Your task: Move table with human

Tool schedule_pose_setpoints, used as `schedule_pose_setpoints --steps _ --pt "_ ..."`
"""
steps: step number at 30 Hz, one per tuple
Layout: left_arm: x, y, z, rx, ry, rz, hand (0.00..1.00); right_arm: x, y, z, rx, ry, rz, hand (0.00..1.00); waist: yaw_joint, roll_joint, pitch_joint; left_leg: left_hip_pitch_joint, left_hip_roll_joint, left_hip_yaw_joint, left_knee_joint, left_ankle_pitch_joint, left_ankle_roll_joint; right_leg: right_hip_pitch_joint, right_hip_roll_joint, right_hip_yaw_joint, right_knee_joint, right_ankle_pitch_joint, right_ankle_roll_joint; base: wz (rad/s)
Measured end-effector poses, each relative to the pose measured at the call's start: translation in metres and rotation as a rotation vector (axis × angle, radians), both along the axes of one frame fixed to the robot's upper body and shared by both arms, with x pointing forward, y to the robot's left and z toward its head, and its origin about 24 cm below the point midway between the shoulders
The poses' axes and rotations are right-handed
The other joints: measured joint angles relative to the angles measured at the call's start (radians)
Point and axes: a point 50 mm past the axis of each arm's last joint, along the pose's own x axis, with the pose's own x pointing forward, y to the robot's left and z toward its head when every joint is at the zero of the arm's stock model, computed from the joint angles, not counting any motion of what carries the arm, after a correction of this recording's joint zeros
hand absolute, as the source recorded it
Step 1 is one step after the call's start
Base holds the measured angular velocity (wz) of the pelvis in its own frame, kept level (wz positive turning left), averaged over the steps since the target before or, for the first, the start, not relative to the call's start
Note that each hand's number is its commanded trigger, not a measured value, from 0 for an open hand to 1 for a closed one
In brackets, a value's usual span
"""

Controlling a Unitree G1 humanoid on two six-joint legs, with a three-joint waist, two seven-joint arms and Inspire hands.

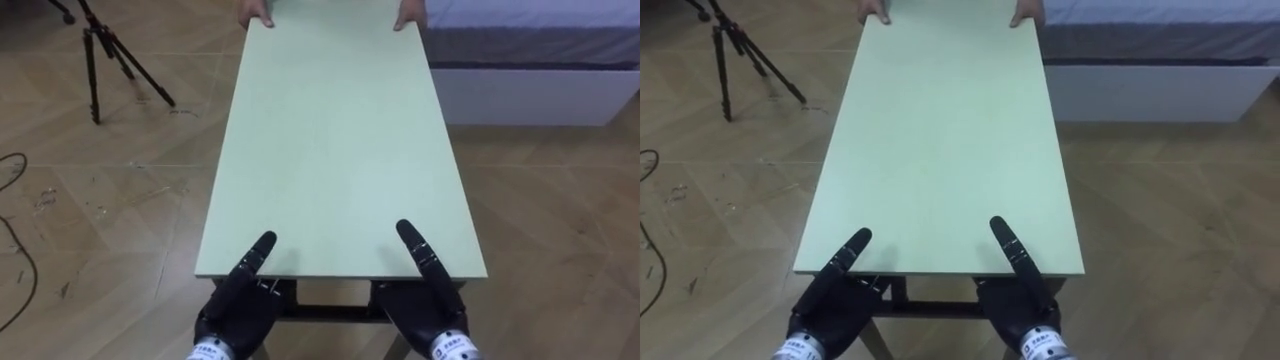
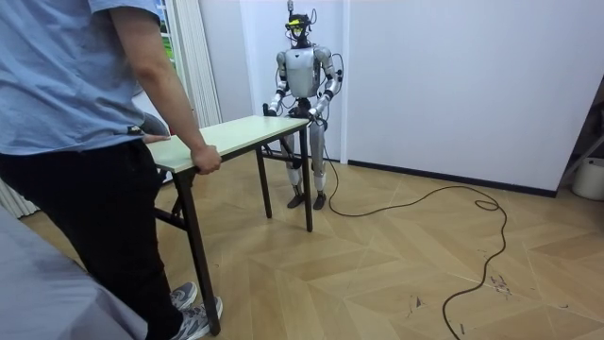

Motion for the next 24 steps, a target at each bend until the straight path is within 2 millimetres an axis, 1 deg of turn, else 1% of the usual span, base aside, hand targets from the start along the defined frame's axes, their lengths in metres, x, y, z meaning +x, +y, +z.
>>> schedule_pose_setpoints --steps 2,5,8,14,24 --pt "0.001 -0.001 -0.001 0.012 0.047 0.008 1.0 0.001 0.002 0.001 0.012 0.0 -0.014 1.0 -0.005 -0.003 -0.0028 -0.01 0.0 0.0 0.002 0.0 0.0 -0.01 0.0 0.0 0.001 0.0 0.0 0.0" --pt "0.003 -0.005 -0.002 0.009 0.08 0.02 1.0 0.002 0.001 0.0 0.002 0.019 -0.03 1.0 -0.004 -0.004 -0.003 -0.011 0.0 0.001 0.002 0.0 0.0 -0.013 0.001 -0.001 0.002 0.0 0.0 -0.02" --pt "0.004 -0.011 -0.002 -0.013 0.087 0.015 1.0 0.003 0.0 -0.003 -0.021 0.069 -0.052 1.0 0.01 -0.005 -0.0026 -0.012 0.001 -0.001 0.001 0.0 0.0 -0.014 0.001 -0.003 0.002 0.0 0.0 0.03" --pt "0.008 -0.012 -0.001 0.024 0.083 0.013 1.0 0.005 0.003 -0.003 -0.062 0.079 -0.062 1.0 0.009 -0.01 -0.0009 -0.012 0.001 -0.002 0.0 0.0 0.0 -0.013 0.001 -0.003 0.001 0.0 0.0 0.0" --pt "0.007 -0.011 -0.001 0.032 0.093 0.012 1.0 0.005 0.003 -0.003 -0.065 0.083 -0.058 1.0 0.011 -0.008 -0.0009 -0.011 0.001 -0.002 -0.001 0.0 0.0 -0.013 0.001 0.0 0.002 0.0 0.0 0.0"
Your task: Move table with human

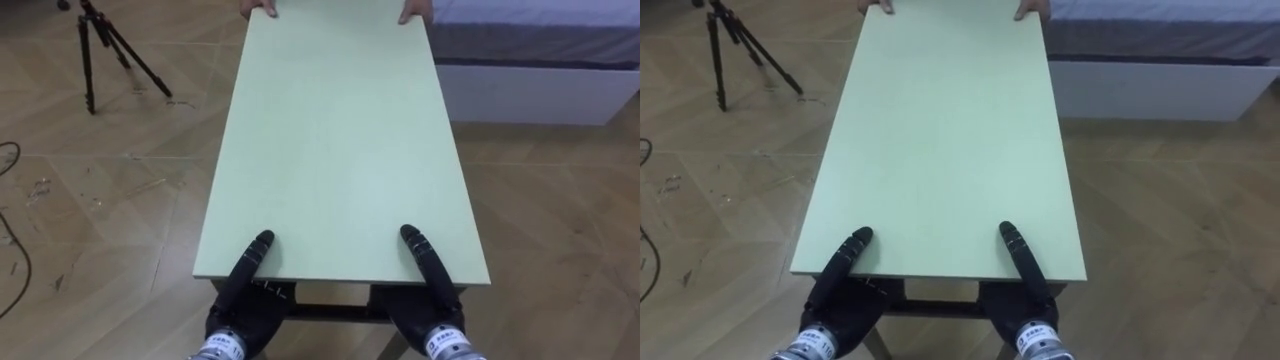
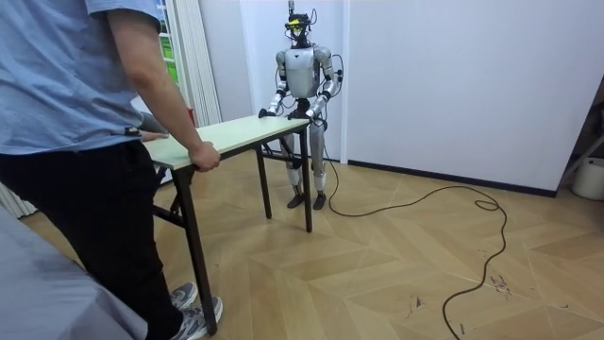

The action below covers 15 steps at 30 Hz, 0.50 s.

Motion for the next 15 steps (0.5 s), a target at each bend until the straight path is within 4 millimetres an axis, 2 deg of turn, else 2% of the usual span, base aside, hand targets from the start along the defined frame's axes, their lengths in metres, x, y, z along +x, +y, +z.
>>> schedule_pose_setpoints --steps 9,15 --pt "0.0 0.001 -0.001 0.005 0.002 0.004 1.0 0.002 0.0 0.001 -0.017 -0.008 0.009 1.0 0.0 0.008 -0.0017 0.014 0.0 0.0 0.0 0.0 0.0 0.015 0.0 -0.001 -0.002 0.0 0.0 0.0" --pt "0.005 -0.003 0.004 -0.008 -0.023 0.015 1.0 0.01 0.0 0.006 -0.024 -0.019 0.007 1.0 -0.007 0.009 -0.0023 0.016 0.0 0.0 0.0 0.0 0.0 0.017 0.0 0.001 0.0 0.0 0.0 0.0"
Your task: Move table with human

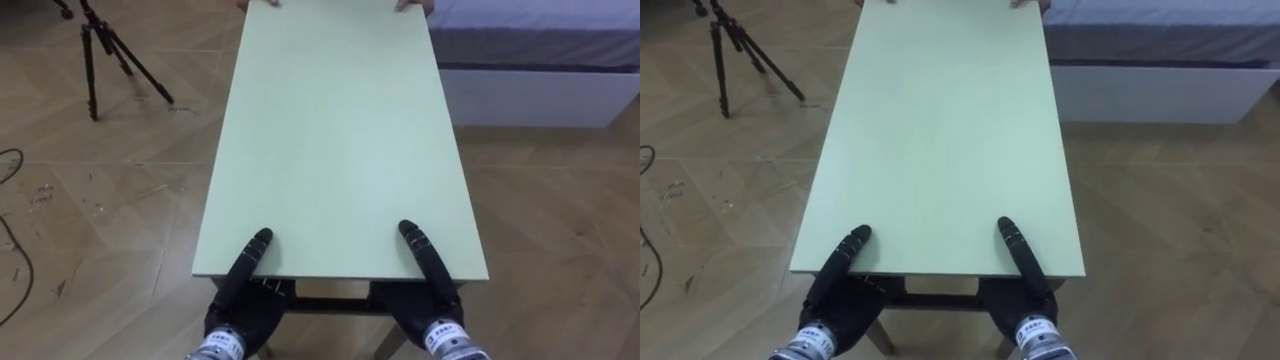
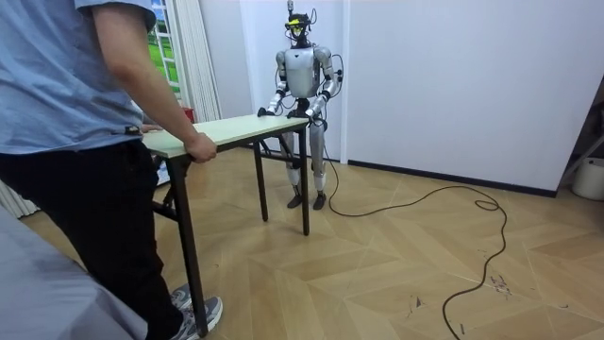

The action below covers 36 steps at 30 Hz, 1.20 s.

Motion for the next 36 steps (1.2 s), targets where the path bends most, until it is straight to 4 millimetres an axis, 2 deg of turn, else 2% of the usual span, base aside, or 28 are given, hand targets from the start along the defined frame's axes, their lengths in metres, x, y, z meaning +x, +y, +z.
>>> schedule_pose_setpoints --steps 6,11,22,27,33,36 --pt "0.004 -0.003 0.004 0.004 -0.026 0.013 1.0 0.009 0.0 0.006 -0.006 -0.023 0.007 1.0 -0.002 0.01 -0.0003 -0.017 0.0 0.0 0.0 0.0 0.0 -0.017 0.001 0.0 -0.001 0.0 0.0 0.0" --pt "0.008 -0.007 0.014 -0.018 -0.052 0.024 1.0 0.015 -0.003 0.024 -0.033 -0.046 0.023 1.0 -0.001 0.014 0.0 -0.021 0.001 0.0 0.0 0.0 0.0 -0.022 0.001 0.001 -0.001 0.0 0.0 0.0" --pt "0.011 -0.012 0.022 0.008 -0.103 0.047 1.0 0.015 0.0 0.029 -0.022 -0.061 -0.004 1.0 -0.008 0.014 -0.0003 -0.032 0.001 0.003 0.001 0.0 0.0 -0.031 0.001 0.001 0.0 0.0 0.0 0.0" --pt "0.012 -0.013 0.025 0.007 -0.116 0.047 1.0 0.015 0.0 0.032 -0.045 -0.068 -0.007 1.0 0.004 0.014 -0.0007 -0.03 0.002 0.013 0.005 0.0 0.0 -0.031 0.003 0.013 0.0 0.0 0.0 -0.07" --pt "0.011 -0.013 0.026 0.006 -0.124 0.04 1.0 0.011 -0.001 0.034 -0.049 -0.075 -0.017 1.0 0.008 0.01 -0.0032 -0.064 0.002 0.012 0.06 0.0 -0.002 -0.04 -0.001 0.025 0.005 0.0 0.0 -0.02" --pt "0.01 -0.014 0.025 0.004 -0.12 0.042 1.0 0.01 -0.001 0.033 -0.05 -0.073 -0.018 1.0 0.028 0.01 -0.0032 -0.104 0.011 0.012 0.152 -0.005 -0.009 -0.058 0.003 0.045 0.041 0.0 0.0 -0.18"
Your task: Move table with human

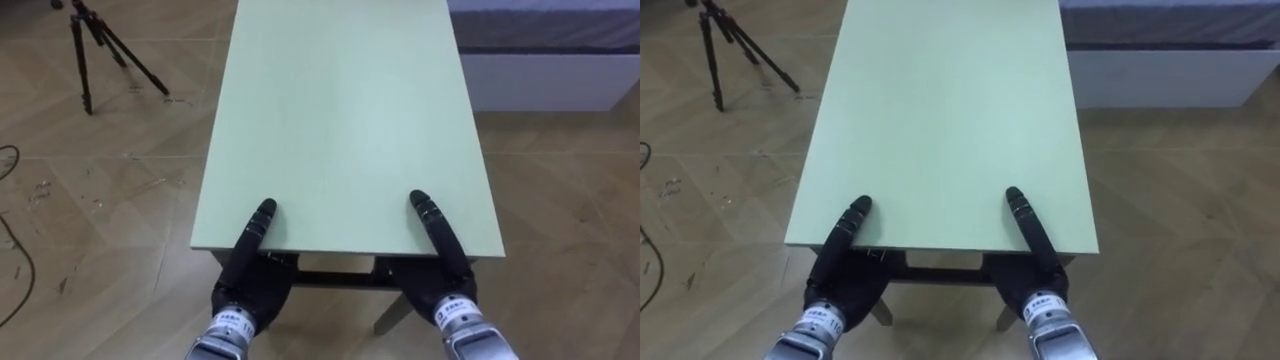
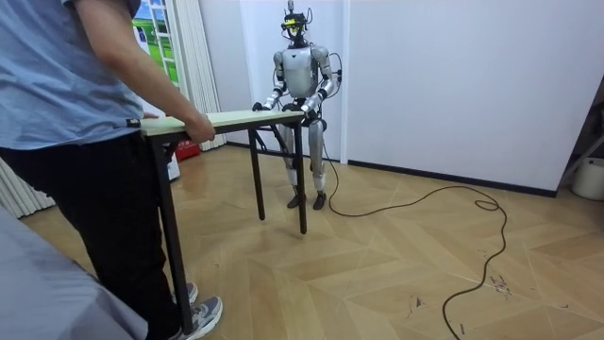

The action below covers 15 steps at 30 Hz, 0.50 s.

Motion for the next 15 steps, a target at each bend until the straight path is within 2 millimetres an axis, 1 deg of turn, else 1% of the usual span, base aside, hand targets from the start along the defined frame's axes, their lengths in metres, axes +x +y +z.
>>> schedule_pose_setpoints --steps 2,4,5,6,7,8,9,10,11,12,13,14,15 --pt "-0.0041 -0.002 -0.0024 -0.005 0.013 0.0 1.0 -0.0037 -0.0017 -0.0023 -0.005 0.009 -0.002 1.0 -0.002 0.002 -0.0014 -0.036 0.007 -0.01 0.079 0.0 0.0 0.0 0.006 -0.006 0.014 -0.001 -0.002 0.05" --pt "-0.0055 -0.0024 -0.0031 -0.007 0.017 0.003 1.0 -0.0048 -0.0021 -0.0027 -0.01 0.006 0.0 1.0 0.0 0.003 -0.0016 -0.05 0.01 -0.021 0.095 0.0 -0.005 0.001 0.012 -0.003 0.012 -0.003 -0.005 0.02" --pt "-0.0057 -0.0028 -0.0032 -0.006 0.017 0.005 1.0 -0.006 -0.0021 -0.0021 -0.011 0.004 0.0 1.0 -0.001 0.004 -0.0022 -0.052 0.013 -0.027 0.099 0.0 -0.033 -0.001 0.014 -0.003 0.009 -0.005 -0.009 0.08" --pt "-0.0058 -0.0032 -0.0032 -0.007 0.017 0.004 1.0 -0.0071 -0.0026 -0.0021 -0.011 0.004 -0.004 1.0 -0.001 0.004 -0.0024 -0.053 0.013 -0.029 0.099 0.0 -0.038 0.0 0.014 -0.005 0.006 -0.006 -0.011 0.18" --pt "-0.007 -0.004 -0.0039 -0.008 0.021 0.0 1.0 -0.0095 -0.0036 -0.0027 -0.013 0.008 -0.011 1.0 -0.003 0.009 -0.0058 -0.055 0.016 -0.039 0.096 -0.003 -0.049 0.005 0.01 -0.017 -0.006 -0.003 -0.015 0.18" --pt "-0.0081 -0.0043 -0.0045 -0.008 0.025 -0.003 1.0 -0.0104 -0.0041 -0.0032 -0.017 0.01 -0.012 1.0 -0.006 0.014 -0.0088 -0.051 0.02 -0.053 0.081 -0.006 -0.056 0.006 0.014 -0.027 -0.007 -0.002 -0.018 0.21" --pt "-0.0085 -0.0043 -0.0047 -0.008 0.026 -0.003 1.0 -0.0106 -0.0041 -0.0033 -0.017 0.011 -0.011 1.0 -0.009 0.015 -0.0095 -0.049 0.022 -0.055 0.071 -0.005 -0.061 0.007 0.015 -0.032 -0.007 -0.001 -0.02 0.27" --pt "-0.0086 -0.0044 -0.0048 -0.009 0.027 -0.004 1.0 -0.0108 -0.0046 -0.0032 -0.018 0.011 -0.011 1.0 -0.019 0.017 -0.0104 -0.04 0.026 -0.057 0.049 -0.005 -0.078 0.006 0.016 -0.048 -0.013 0.004 -0.029 0.3" --pt "-0.009 -0.0043 -0.0051 -0.008 0.028 -0.003 1.0 -0.0108 -0.0044 -0.0031 -0.023 0.011 -0.007 1.0 -0.029 0.018 -0.0093 -0.03 0.029 -0.055 0.034 -0.01 -0.095 0.002 0.014 -0.063 -0.026 0.009 -0.038 0.22" --pt "-0.0095 -0.0045 -0.0054 -0.008 0.03 -0.001 1.0 -0.0107 -0.0046 -0.003 -0.029 0.01 -0.005 1.0 -0.029 0.021 -0.0088 -0.029 0.039 -0.046 0.057 -0.023 -0.112 0.001 0.015 -0.075 -0.03 0.012 -0.043 -0.04" --pt "-0.011 -0.0042 -0.0063 -0.01 0.035 0.009 1.0 -0.0102 -0.004 -0.0028 -0.034 0.013 0.004 1.0 -0.029 0.029 -0.0083 -0.024 0.067 -0.042 0.129 -0.043 -0.137 0.002 0.024 -0.107 -0.036 0.017 -0.051 -0.13" --pt "-0.0111 -0.0045 -0.0062 -0.013 0.035 0.011 1.0 -0.0093 -0.0049 -0.0022 -0.038 0.01 0.006 1.0 -0.03 0.039 -0.0086 -0.013 0.092 -0.05 0.176 -0.055 -0.143 -0.009 0.03 -0.137 -0.036 0.02 -0.057 -0.08" --pt "-0.0104 -0.0045 -0.0058 -0.013 0.031 0.01 1.0 -0.0081 -0.0054 -0.0011 -0.042 0.003 0.006 1.0 -0.033 0.044 -0.0086 -0.008 0.108 -0.058 0.184 -0.06 -0.141 -0.019 0.031 -0.148 -0.031 0.021 -0.059 0.14"
